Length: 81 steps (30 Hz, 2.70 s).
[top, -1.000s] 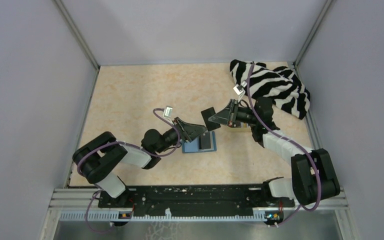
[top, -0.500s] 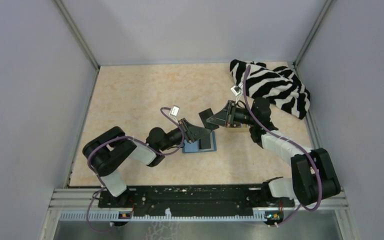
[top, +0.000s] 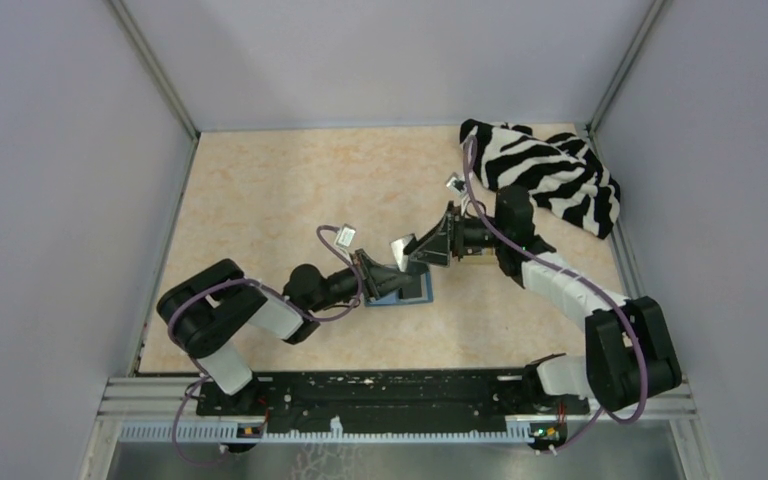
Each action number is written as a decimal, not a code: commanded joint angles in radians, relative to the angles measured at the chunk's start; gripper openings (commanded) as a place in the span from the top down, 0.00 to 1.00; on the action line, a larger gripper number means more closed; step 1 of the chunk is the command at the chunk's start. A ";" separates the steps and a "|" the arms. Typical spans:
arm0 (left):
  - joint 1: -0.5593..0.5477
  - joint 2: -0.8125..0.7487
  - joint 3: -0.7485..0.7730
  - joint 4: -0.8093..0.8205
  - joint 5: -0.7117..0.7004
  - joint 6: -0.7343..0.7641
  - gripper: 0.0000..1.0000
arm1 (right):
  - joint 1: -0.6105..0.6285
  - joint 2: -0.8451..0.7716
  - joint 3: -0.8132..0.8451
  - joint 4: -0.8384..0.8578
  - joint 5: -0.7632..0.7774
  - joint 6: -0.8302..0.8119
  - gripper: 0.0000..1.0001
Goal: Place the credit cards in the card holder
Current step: Pick up the credit card from the storage box.
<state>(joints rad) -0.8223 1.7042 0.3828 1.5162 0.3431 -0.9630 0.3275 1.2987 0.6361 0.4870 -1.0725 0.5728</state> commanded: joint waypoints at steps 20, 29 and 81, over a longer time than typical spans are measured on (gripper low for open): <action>0.050 -0.458 0.128 -1.076 0.440 0.850 1.00 | 0.073 -0.109 0.196 -0.770 -0.249 -0.998 0.32; 0.050 -0.454 0.155 -1.102 0.448 0.867 1.00 | 0.108 -0.058 0.220 -0.798 -0.191 -0.990 0.64; 0.051 -0.495 0.111 -1.064 0.358 0.852 1.00 | 0.131 -0.030 0.261 -0.788 -0.190 -0.919 0.97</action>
<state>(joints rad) -0.7723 1.2243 0.5060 0.4320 0.7162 -0.1116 0.4488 1.2850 0.8471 -0.3386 -1.2362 -0.3626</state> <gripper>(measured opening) 0.007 0.039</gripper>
